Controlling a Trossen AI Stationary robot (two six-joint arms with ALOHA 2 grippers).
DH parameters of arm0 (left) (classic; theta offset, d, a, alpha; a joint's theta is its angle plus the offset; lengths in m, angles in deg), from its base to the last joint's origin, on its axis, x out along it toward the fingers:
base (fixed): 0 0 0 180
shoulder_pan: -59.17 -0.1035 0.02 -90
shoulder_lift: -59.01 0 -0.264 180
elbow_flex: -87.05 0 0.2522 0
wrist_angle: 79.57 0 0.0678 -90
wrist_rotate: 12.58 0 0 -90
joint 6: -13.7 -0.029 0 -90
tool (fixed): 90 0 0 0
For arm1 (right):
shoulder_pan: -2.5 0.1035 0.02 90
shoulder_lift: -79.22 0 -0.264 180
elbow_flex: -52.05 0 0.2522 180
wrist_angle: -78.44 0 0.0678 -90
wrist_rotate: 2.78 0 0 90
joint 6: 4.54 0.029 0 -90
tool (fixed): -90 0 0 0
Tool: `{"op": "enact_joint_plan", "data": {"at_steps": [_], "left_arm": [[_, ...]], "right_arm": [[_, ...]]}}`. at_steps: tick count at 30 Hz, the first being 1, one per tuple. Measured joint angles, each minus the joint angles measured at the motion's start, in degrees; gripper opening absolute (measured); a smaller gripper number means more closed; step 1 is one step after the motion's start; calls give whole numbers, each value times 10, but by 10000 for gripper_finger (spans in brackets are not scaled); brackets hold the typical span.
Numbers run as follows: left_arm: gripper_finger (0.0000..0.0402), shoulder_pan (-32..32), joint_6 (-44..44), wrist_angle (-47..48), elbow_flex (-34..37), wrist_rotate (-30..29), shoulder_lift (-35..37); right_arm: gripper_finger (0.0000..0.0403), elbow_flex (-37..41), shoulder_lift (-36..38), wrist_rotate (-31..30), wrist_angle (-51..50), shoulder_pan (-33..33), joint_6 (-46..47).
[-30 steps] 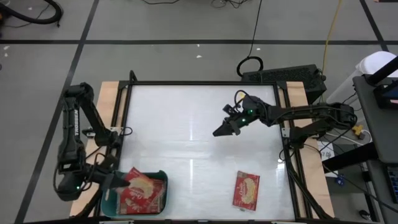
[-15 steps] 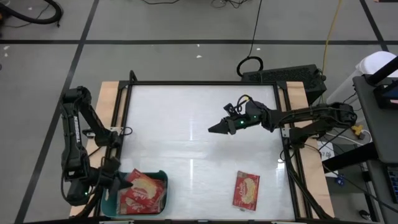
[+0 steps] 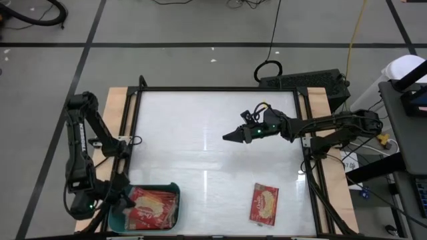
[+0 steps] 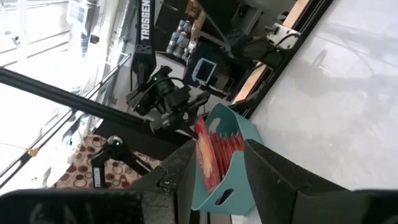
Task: Sort popcorn bags into baskets
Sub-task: Put the red popcorn bag into the green bin
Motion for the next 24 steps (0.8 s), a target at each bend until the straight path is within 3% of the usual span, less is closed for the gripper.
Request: {"op": "enact_joint_plan", "data": {"at_steps": [9,12,24], "left_arm": [[162,0,-8,6,0,84,23],[167,0,-23,7,0,112,46],[168,-2,-64,64,0,111,151]], "right_arm": [[130,0,0,-29,-2,1,-16],[130,0,0,-32,-3,5,-24],[130,0,0,-75,-14,38,-28]]}}
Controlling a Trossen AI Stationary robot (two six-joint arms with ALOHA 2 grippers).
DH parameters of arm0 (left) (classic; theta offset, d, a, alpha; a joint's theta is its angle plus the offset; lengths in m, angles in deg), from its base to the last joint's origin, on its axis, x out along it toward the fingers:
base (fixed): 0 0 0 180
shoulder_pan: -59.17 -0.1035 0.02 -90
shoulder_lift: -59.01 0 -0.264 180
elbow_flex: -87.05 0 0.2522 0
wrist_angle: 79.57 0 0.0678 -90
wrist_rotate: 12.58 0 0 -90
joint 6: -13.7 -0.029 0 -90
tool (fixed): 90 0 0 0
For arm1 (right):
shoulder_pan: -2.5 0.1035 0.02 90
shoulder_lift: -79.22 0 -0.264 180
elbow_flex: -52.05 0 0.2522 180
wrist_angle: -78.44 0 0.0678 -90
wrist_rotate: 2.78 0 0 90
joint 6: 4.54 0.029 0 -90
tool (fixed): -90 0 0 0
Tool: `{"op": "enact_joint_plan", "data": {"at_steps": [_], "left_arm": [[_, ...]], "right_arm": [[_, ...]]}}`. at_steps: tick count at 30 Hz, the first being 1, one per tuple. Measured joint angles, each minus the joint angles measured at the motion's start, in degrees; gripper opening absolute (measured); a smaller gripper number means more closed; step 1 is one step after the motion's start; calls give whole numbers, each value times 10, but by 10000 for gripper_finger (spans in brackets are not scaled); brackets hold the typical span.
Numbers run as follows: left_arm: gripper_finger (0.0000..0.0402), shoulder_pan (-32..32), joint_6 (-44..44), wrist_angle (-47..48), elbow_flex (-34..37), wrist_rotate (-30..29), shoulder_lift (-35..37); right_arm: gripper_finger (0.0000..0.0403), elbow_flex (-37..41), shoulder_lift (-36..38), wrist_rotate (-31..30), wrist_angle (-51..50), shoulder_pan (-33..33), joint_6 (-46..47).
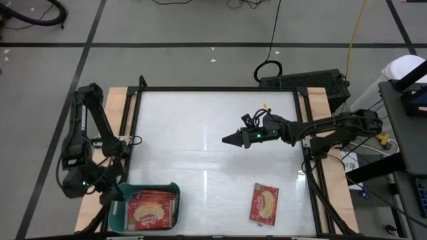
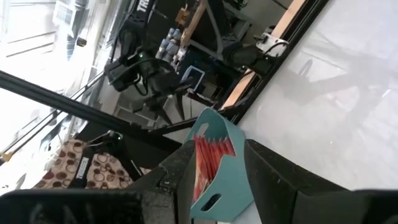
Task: Sort popcorn bags into baskets
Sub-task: Put the red popcorn bag into the green bin
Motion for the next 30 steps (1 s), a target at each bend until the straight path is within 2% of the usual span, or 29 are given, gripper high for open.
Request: {"op": "enact_joint_plan", "data": {"at_steps": [8,13,17,26,30], "left_arm": [[168,-52,-52,13,0,-14,37],[168,-119,-103,14,0,-36,57],[168,-190,-148,4,0,-37,75],[168,-324,-266,-90,0,-37,80],[168,-370,-296,-132,0,-36,66]], "right_arm": [[130,0,0,9,-13,9,34],[130,0,12,70,-44,6,102],[130,0,54,107,-156,14,125],[130,0,168,108,-500,81,131],[130,0,176,109,-571,128,148]]}}
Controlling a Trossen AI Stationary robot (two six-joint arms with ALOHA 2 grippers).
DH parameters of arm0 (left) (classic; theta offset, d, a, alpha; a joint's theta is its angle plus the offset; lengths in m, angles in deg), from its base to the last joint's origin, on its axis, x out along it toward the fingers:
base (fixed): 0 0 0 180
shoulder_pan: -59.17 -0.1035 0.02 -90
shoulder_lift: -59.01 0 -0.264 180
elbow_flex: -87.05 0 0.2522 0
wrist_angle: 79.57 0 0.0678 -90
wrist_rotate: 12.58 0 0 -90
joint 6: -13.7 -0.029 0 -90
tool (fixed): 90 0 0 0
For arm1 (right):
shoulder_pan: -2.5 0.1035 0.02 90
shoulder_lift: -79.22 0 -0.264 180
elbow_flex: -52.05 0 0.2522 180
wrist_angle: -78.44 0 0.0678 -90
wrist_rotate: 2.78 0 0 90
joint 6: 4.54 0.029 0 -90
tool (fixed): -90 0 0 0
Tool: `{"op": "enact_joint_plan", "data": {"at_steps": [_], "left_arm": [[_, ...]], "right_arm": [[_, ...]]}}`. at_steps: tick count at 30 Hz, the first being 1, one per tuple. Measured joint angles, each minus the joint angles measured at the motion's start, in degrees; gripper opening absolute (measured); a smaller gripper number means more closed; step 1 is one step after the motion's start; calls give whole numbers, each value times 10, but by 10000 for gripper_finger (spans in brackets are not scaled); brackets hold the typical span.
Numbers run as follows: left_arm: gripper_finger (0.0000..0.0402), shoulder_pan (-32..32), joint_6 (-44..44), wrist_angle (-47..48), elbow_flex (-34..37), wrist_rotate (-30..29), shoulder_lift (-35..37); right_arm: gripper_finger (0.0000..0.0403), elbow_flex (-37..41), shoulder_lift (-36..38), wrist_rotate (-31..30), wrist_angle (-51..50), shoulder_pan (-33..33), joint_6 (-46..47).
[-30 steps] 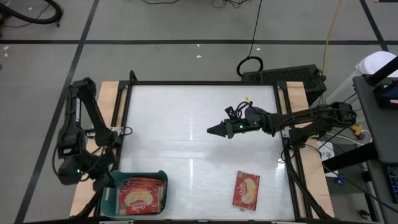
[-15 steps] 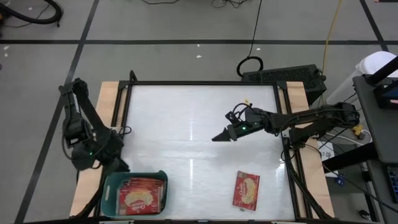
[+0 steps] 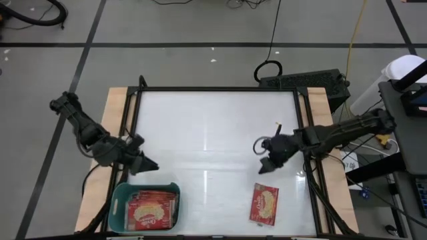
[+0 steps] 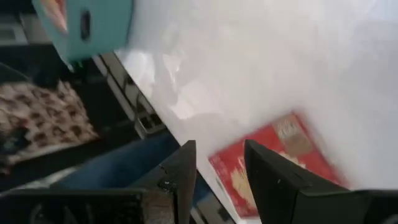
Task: Sort popcorn bags into baskets
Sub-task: Put the red popcorn bag into the green bin
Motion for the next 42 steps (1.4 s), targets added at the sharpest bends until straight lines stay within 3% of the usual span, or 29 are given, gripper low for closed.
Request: {"op": "enact_joint_plan", "data": {"at_steps": [12,17,29,35,42], "left_arm": [[168,-87,-45,-116,0,41,-102],[168,-99,-46,-166,0,58,-138],[168,-112,-45,-185,0,61,-183],[168,-125,-43,-181,0,75,-181],[168,-157,-75,-181,0,83,-181]], "right_arm": [[130,0,-72,0,6,97,-60],[131,0,-114,26,7,96,-16],[131,0,-205,77,18,95,-27],[131,1,-265,73,27,81,-81],[130,1,-321,80,124,29,-140]]}}
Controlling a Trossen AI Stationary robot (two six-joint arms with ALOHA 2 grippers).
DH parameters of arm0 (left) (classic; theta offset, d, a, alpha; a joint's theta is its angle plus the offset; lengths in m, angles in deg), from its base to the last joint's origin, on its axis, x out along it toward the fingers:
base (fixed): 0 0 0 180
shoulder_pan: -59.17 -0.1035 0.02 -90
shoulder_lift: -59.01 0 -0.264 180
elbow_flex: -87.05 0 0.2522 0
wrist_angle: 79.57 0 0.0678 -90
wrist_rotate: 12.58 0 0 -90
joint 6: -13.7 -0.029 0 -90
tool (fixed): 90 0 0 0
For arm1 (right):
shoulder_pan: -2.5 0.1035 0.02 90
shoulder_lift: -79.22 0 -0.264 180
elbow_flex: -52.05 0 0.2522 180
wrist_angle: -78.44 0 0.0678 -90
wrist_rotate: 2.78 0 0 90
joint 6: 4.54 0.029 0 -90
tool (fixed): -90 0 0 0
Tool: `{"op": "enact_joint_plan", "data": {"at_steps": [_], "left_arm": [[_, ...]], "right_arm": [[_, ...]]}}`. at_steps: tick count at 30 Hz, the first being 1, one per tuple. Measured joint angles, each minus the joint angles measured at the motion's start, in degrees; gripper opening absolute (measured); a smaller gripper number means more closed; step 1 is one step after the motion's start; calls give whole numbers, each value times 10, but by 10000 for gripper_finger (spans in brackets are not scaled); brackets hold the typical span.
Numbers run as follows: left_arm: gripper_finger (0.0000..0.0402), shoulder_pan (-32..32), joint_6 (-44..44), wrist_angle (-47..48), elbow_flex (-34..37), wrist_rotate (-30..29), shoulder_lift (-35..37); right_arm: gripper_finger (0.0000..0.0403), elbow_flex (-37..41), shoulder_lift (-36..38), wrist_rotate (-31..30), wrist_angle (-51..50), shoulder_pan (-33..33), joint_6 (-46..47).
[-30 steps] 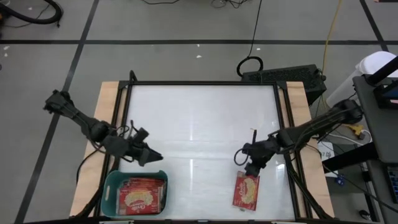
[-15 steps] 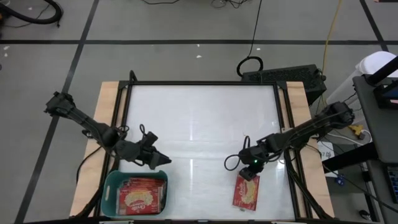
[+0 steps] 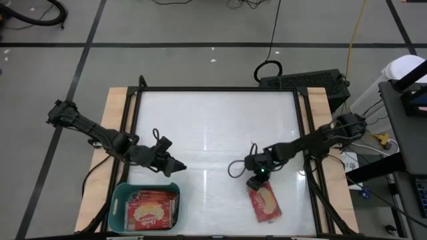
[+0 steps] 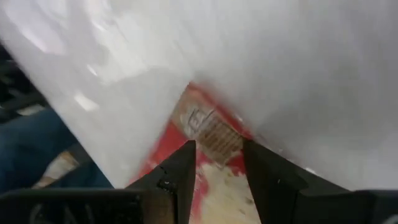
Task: Sort popcorn bags into baskets
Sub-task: Put the red popcorn bag into the green bin
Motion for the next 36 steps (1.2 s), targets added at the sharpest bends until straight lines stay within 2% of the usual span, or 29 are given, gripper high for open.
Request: {"op": "enact_joint_plan", "data": {"at_steps": [8,11,15,19,22,24,28,31,36], "left_arm": [[168,-42,-39,-4,0,4,0],[168,-54,-42,-4,0,5,0],[168,-66,-43,-15,0,26,0],[168,-63,-43,-26,0,33,0],[168,-63,-50,-25,0,33,0],[168,-64,-58,-26,0,32,0],[168,-71,-61,-24,0,32,0],[168,-72,-50,-27,0,30,0],[168,-67,-37,-35,0,31,0]], "right_arm": [[130,-4,0,-10,99,-136,-125],[130,-22,-1,-8,95,-183,-174],[130,-53,17,25,31,-211,-170],[130,-62,71,36,-100,-177,-153],[130,-62,108,17,-195,-126,-136],[130,-62,124,15,-220,-95,-123],[130,-62,130,15,-217,-53,-91],[130,-48,110,-21,-168,-38,-59],[130,-17,59,-6,-78,-35,-37]]}}
